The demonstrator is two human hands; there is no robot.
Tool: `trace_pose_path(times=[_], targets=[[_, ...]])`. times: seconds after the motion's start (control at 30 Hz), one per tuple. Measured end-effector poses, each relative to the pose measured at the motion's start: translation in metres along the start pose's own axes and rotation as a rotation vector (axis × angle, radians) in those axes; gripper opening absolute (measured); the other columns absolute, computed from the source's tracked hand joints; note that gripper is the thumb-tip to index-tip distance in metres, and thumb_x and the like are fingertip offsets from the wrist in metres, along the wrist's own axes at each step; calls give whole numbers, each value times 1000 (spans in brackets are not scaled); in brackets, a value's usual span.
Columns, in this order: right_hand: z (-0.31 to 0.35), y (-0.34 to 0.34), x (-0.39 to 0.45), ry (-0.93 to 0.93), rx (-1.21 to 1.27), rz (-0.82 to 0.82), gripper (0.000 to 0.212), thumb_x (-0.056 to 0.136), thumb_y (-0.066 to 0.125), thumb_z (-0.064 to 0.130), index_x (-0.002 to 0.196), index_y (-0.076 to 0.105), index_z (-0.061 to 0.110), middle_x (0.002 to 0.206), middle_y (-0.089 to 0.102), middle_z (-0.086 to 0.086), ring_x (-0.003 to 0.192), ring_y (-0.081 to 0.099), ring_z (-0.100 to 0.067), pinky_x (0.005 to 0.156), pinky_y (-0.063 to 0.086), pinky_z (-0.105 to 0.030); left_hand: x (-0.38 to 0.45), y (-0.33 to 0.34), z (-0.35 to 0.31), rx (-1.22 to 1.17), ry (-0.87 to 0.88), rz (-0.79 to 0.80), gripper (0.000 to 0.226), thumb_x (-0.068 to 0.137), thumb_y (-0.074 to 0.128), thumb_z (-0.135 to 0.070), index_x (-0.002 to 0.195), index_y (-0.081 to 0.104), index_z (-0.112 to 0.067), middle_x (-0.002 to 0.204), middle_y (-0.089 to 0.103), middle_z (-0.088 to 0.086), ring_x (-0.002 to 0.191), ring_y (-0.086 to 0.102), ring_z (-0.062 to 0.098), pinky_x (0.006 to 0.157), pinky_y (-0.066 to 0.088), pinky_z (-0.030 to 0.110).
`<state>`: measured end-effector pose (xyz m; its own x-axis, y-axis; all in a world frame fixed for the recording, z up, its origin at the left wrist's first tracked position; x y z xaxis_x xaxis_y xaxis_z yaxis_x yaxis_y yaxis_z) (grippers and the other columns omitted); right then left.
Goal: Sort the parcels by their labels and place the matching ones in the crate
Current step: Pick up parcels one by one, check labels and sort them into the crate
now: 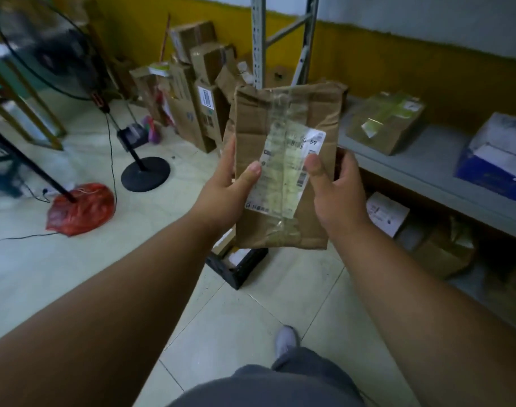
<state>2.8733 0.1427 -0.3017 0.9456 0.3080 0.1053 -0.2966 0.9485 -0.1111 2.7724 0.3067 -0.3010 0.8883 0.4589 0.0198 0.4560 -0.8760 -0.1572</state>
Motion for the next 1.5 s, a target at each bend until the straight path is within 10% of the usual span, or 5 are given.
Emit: trace_pose_path(times=[0.27, 0.57, 0.9, 1.17, 1.5], targets=[[-27, 82, 104, 77, -54, 191, 29, 90, 64, 51, 111, 48, 39, 98, 64, 20, 85, 61, 7, 67, 46, -17, 87, -54, 29, 35, -187, -132, 56, 87, 57, -58, 140, 40, -56, 128, 66, -13, 111, 67, 16, 96, 53, 49], [-42, 223, 180, 54, -260, 306, 49, 99, 49, 50, 137, 41, 20, 134, 56, -5, 122, 55, -26, 103, 47, -48, 183, -153, 75, 135, -227, -354, 32, 99, 56, -30, 126, 56, -48, 113, 70, -15, 104, 68, 11, 87, 57, 40], [-94, 371, 229, 319, -424, 103, 36, 103, 47, 39, 125, 51, 10, 111, 59, -8, 99, 57, -27, 78, 42, -31, 311, -285, 145, 459, -190, -66, 48, 100, 55, -21, 142, 44, -44, 112, 61, -13, 104, 60, 12, 87, 53, 40], [-127, 401, 263, 384, -541, -86, 37, 107, 38, 25, 142, 48, 18, 131, 61, -5, 115, 58, -28, 85, 43, -31, 384, -299, 176, 550, -159, 70, 46, 98, 55, -23, 141, 46, -39, 105, 63, -19, 83, 57, -10, 65, 37, 7], [-272, 472, 305, 562, -509, -182, 37, 104, 44, 24, 141, 49, 21, 128, 64, -2, 112, 61, -25, 88, 49, -33, 455, -311, 330, 648, -294, 101, 48, 96, 61, -31, 141, 45, -29, 99, 59, -17, 81, 56, 2, 62, 37, 12]])
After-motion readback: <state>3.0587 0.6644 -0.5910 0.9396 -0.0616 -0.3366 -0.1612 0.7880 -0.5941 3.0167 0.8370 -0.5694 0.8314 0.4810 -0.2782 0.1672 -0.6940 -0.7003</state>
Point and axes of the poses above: each hand's wrist, its own x-axis towards the middle knuckle, its own y-axis out of the palm, z = x × y, the point moved 3 cm from there along x, towards the middle knuckle
